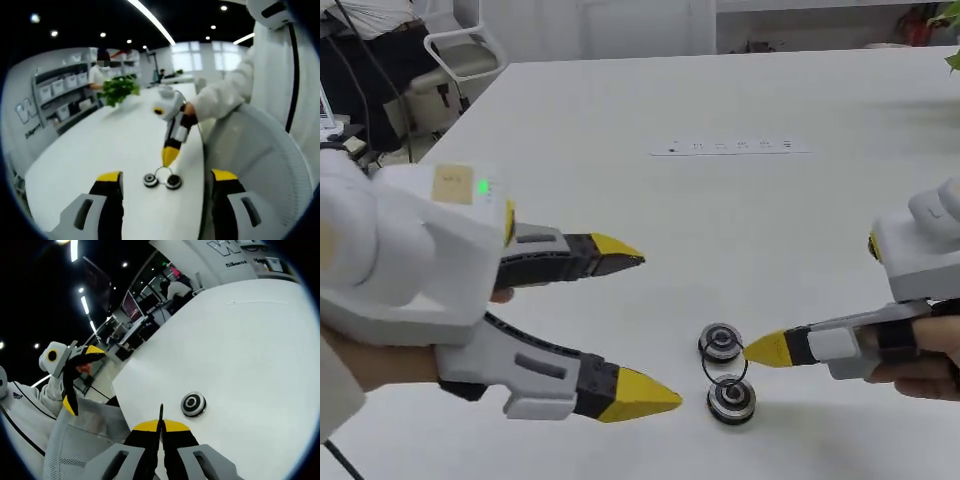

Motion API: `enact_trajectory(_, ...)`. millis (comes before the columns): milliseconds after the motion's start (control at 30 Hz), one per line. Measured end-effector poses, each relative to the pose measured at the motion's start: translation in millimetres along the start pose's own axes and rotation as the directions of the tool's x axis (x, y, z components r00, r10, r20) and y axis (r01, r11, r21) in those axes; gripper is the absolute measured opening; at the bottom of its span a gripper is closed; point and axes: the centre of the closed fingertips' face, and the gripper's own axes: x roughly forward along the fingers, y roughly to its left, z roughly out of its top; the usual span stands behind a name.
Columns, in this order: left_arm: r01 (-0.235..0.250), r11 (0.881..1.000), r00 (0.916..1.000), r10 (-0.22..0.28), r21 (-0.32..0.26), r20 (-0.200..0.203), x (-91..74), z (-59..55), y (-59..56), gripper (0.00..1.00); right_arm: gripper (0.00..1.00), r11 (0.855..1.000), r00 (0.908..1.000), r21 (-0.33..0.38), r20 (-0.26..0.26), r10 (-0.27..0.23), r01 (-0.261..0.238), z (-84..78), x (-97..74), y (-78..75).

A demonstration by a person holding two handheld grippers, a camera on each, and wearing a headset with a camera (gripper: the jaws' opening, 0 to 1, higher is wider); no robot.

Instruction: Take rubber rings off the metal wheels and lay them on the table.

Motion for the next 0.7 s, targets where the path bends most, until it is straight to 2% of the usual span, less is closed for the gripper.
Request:
enact_trajectory(167, -0.073, 0.997, 0.9973, 0.073, -0.028, -0.014, -23.3, -11.2, 5.2, 0.80, 0.00, 1.000, 0.9998, 0.007, 0.022, 0.005, -0.005, 3.7, -3.0, -0.5)
enact_trajectory(367, -0.150, 0.985, 0.9887, 0.149, -0.084, -0.014, -44.4, -24.2, 6.6, 0.86, 0.00, 1.000, 0.9991, 0.012, 0.040, 0.015, -0.015, 7.5, -4.2, 1.6)
enact_trajectory(567, -0.213, 0.966, 0.9770, 0.212, -0.146, -0.018, -54.8, -38.9, 6.2, 0.90, 0.00, 1.000, 0.9981, 0.008, 0.057, 0.026, -0.027, 11.2, -5.8, 5.1)
enact_trajectory(700, -0.232, 0.954, 0.9722, 0.234, -0.191, -0.015, -54.8, -47.6, 2.9, 0.92, 0.00, 0.999, 0.9969, 0.008, 0.070, 0.035, -0.036, 14.3, -6.6, 7.8)
